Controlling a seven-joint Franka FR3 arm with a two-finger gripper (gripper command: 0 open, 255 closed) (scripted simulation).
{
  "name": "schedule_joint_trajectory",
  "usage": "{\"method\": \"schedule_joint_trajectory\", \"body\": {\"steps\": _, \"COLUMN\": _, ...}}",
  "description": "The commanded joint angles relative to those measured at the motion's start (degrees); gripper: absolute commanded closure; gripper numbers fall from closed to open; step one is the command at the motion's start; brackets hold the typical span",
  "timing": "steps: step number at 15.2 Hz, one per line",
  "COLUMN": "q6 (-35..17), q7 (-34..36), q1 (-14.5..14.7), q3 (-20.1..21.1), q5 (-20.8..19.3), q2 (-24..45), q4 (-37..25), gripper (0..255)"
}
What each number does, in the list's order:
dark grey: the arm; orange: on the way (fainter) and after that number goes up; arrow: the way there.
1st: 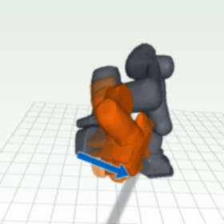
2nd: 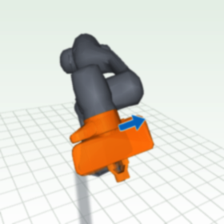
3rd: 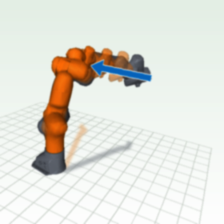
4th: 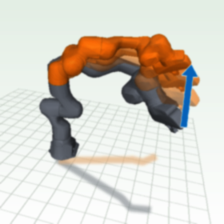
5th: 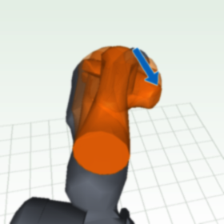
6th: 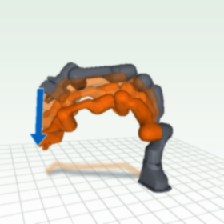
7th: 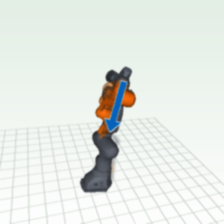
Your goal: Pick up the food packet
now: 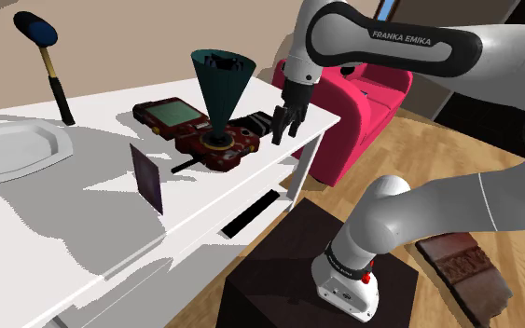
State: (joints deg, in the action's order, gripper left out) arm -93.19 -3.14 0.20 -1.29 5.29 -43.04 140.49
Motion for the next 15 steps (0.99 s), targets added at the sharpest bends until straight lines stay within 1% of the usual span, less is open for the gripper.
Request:
{"method": "schedule_joint_trajectory", "body": {"steps": 1, "q6": 0.0, "q7": 0.0, "q1": 0.0, "q3": 0.0, "q5": 0.0, "q2": 0.0, "q4": 0.0, "gripper": 0}}
{"method": "schedule_joint_trajectory", "body": {"steps": 8, "q6": -1.3, "q7": 10.2, "q1": 3.2, "q3": 8.8, "q5": 4.5, "q2": 8.2, "q4": -7.2, "gripper": 0}}
{"method": "schedule_joint_trajectory", "body": {"steps": 12, "q6": -1.9, "q7": 15.9, "q1": 4.3, "q3": 13.4, "q5": 5.7, "q2": 14.2, "q4": -12.7, "gripper": 0}}
{"method": "schedule_joint_trajectory", "body": {"steps": 15, "q6": -2.2, "q7": 20.4, "q1": 5.0, "q3": 16.7, "q5": 5.9, "q2": 19.2, "q4": -17.6, "gripper": 0}}
